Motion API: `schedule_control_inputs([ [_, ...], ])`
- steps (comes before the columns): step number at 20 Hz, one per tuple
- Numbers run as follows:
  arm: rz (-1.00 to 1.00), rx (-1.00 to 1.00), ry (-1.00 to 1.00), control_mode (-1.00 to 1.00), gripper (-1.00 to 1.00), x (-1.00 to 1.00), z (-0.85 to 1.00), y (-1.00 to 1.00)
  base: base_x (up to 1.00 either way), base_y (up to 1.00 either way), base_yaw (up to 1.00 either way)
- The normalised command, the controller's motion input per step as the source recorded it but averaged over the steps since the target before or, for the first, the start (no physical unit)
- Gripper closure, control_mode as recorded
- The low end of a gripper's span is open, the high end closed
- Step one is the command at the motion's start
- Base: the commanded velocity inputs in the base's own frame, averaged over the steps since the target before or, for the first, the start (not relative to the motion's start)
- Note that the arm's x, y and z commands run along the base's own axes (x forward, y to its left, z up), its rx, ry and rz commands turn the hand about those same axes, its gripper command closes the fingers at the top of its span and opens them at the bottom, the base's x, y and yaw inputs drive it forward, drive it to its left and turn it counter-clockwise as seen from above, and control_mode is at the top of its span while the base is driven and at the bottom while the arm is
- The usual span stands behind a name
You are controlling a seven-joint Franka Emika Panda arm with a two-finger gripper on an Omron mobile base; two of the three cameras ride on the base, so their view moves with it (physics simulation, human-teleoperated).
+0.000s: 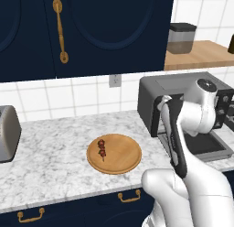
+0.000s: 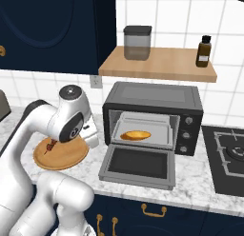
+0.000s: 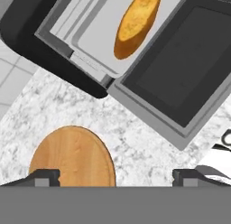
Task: Pick up the kebab skewer and baguette bread, and place them inside the toaster oven. Close the toaster oven door and start by setting the timer.
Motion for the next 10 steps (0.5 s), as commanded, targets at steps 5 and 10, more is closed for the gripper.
schedule_control_inputs([
  [5, 0.07, -0.05, 0.09, -1.00, -1.00, 0.00, 0.00, 0.47, 0.00, 0.00, 0.00],
  [10, 0.06, -0.03, 0.01, -1.00, -1.00, 0.00, -0.10, 0.51, 0.00, 0.00, 0.00],
])
